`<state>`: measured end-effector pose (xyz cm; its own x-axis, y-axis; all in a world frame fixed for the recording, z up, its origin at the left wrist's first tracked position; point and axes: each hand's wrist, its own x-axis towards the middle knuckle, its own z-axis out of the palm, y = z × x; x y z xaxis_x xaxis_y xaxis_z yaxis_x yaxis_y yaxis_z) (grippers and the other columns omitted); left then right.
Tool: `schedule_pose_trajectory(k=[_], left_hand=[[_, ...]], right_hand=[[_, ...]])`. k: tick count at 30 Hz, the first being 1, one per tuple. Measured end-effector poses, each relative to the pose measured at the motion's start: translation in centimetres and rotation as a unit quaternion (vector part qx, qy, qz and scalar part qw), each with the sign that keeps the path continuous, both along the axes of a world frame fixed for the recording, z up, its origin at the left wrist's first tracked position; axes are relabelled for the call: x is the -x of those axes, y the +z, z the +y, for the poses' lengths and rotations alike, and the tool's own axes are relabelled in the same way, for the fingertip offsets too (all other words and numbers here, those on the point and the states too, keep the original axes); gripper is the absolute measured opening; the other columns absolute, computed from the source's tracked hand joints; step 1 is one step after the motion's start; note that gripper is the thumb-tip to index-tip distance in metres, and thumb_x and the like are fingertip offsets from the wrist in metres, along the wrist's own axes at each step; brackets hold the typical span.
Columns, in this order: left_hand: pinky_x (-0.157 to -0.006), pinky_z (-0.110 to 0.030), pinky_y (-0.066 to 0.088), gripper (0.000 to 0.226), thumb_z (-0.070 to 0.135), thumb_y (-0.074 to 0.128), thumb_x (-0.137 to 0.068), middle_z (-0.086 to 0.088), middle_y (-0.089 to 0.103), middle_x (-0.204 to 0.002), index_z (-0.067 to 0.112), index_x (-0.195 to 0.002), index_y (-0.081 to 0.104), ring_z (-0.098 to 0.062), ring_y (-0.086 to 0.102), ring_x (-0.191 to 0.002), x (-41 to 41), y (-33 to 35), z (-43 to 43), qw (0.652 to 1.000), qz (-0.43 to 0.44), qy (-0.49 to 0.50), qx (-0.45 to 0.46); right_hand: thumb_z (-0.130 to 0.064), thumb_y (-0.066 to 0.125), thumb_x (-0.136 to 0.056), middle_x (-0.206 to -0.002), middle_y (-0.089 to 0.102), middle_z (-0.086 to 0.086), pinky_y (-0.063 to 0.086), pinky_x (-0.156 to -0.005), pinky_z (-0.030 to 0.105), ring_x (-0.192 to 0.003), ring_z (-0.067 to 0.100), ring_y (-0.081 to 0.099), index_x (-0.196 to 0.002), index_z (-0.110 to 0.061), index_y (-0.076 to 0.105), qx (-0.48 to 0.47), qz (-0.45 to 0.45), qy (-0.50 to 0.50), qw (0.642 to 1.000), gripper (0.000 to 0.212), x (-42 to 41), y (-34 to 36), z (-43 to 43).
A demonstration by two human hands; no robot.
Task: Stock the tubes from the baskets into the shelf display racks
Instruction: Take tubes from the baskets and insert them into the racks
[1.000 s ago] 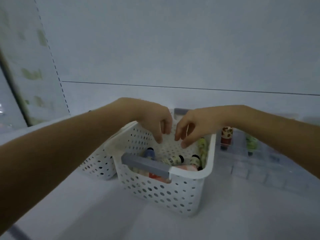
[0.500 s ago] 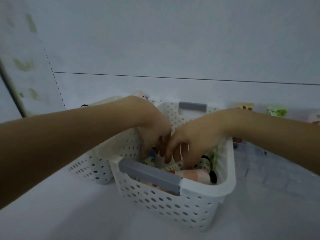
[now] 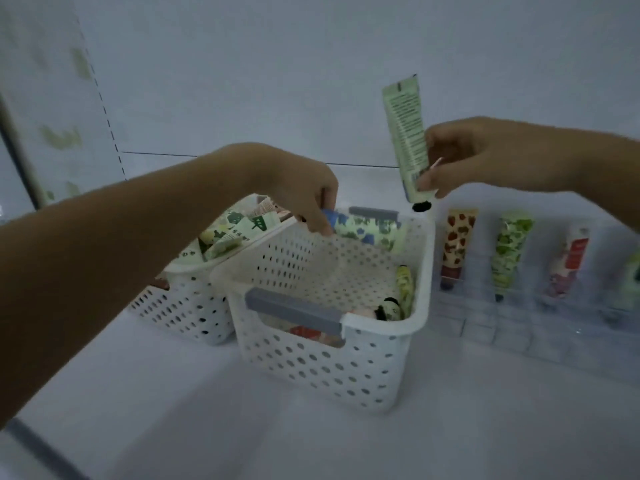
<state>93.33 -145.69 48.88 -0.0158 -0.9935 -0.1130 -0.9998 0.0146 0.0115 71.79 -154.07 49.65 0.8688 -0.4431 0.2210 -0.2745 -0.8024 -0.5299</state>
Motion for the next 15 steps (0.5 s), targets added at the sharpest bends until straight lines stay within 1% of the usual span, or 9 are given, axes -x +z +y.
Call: schedule_pose_trajectory(k=[2, 3, 4, 6, 8, 9, 11, 13, 15], left_hand=[[-0.052, -0.013, 0.048, 0.027, 0.028, 0.067, -0.082, -0.002, 0.068, -0.085, 0.006, -0.094, 0.058, -0.012, 0.061, -0.068, 0.0, 0.5, 0.4, 0.996, 0.070, 0.028, 0.051], [-0.050, -0.012, 0.050, 0.024, 0.024, 0.065, -0.084, -0.001, 0.066, -0.086, 0.009, -0.096, 0.054, -0.009, 0.062, -0.065, 0.2, 0.6, 0.7, 0.989, 0.124, 0.042, 0.071], [-0.054, -0.014, 0.054, 0.023, 0.021, 0.063, -0.086, -0.002, 0.064, -0.088, 0.012, -0.102, 0.049, -0.008, 0.065, -0.066, 0.5, 0.6, 1.1, 0.978, 0.182, 0.054, 0.084], [-0.061, -0.022, 0.058, 0.028, 0.019, 0.058, -0.090, -0.005, 0.061, -0.095, 0.019, -0.111, 0.040, -0.009, 0.068, -0.069, 1.5, 0.5, 1.9, 0.957, 0.265, 0.066, 0.096], [-0.061, -0.023, 0.059, 0.027, 0.018, 0.054, -0.093, -0.007, 0.058, -0.097, 0.019, -0.113, 0.036, -0.009, 0.070, -0.067, 3.0, 0.5, 2.5, 0.939, 0.321, 0.066, 0.104], [-0.061, -0.024, 0.059, 0.022, 0.017, 0.053, -0.093, -0.007, 0.057, -0.094, 0.017, -0.110, 0.039, -0.009, 0.070, -0.064, 4.0, 0.4, 2.7, 0.928, 0.349, 0.062, 0.111], [-0.060, -0.023, 0.059, 0.008, 0.011, 0.052, -0.093, -0.008, 0.053, -0.083, 0.013, -0.091, 0.044, -0.008, 0.068, -0.055, 6.5, 0.5, 2.9, 0.907, 0.398, 0.053, 0.128], [-0.055, -0.022, 0.057, 0.016, 0.005, 0.050, -0.091, -0.007, 0.047, -0.072, 0.011, -0.077, 0.042, -0.006, 0.061, -0.044, 9.2, 0.3, 2.8, 0.888, 0.432, 0.047, 0.151], [-0.061, -0.024, 0.058, 0.019, 0.005, 0.050, -0.090, -0.006, 0.046, -0.069, 0.009, -0.073, 0.041, -0.008, 0.064, -0.050, 11.9, -0.1, 2.7, 0.873, 0.460, 0.041, 0.155]], right_hand=[[-0.017, 0.063, -0.083, -0.097, 0.072, 0.003, 0.057, -0.075, 0.022, -0.091, 0.015, 0.068, -0.101, -0.012, 0.061, -0.128, -0.101, -0.015, 0.986, 0.019, 0.7, -0.9, -0.1], [-0.008, 0.055, -0.088, -0.093, 0.072, 0.005, 0.058, -0.072, 0.024, -0.089, 0.017, 0.069, -0.099, -0.009, 0.061, -0.212, -0.158, -0.025, 0.964, 0.012, 0.9, -1.4, 0.1], [-0.004, 0.047, -0.091, -0.087, 0.072, 0.007, 0.058, -0.069, 0.026, -0.087, 0.019, 0.070, -0.096, -0.008, 0.059, -0.302, -0.215, -0.030, 0.928, 0.014, 1.1, -1.8, 0.3], [-0.003, 0.039, -0.089, -0.083, 0.067, 0.010, 0.058, -0.064, 0.030, -0.079, 0.020, 0.071, -0.091, -0.005, 0.056, -0.457, -0.321, -0.038, 0.829, 0.017, 1.8, -2.7, 1.1], [-0.005, 0.036, -0.088, -0.080, 0.062, 0.011, 0.058, -0.059, 0.031, -0.067, 0.020, 0.070, -0.087, -0.004, 0.052, -0.541, -0.386, -0.059, 0.745, 0.016, 2.7, -3.4, 2.0], [-0.006, 0.036, -0.088, -0.078, 0.059, 0.011, 0.058, -0.057, 0.030, -0.061, 0.019, 0.067, -0.086, -0.004, 0.051, -0.555, -0.395, -0.074, 0.729, 0.016, 3.2, -3.6, 2.5], [-0.011, 0.036, -0.090, -0.076, 0.051, 0.009, 0.055, -0.054, 0.026, -0.057, 0.017, 0.057, -0.088, -0.005, 0.052, -0.539, -0.391, -0.111, 0.738, 0.017, 4.7, -4.1, 3.5], [-0.013, 0.037, -0.090, -0.077, 0.046, 0.008, 0.052, -0.053, 0.025, -0.059, 0.017, 0.049, -0.090, -0.005, 0.055, -0.505, -0.386, -0.153, 0.756, 0.020, 6.6, -4.7, 4.3], [-0.014, 0.036, -0.091, -0.077, 0.045, 0.009, 0.054, -0.052, 0.026, -0.060, 0.017, 0.049, -0.092, -0.005, 0.056, -0.485, -0.382, -0.174, 0.767, 0.022, 9.1, -5.2, 5.2]])
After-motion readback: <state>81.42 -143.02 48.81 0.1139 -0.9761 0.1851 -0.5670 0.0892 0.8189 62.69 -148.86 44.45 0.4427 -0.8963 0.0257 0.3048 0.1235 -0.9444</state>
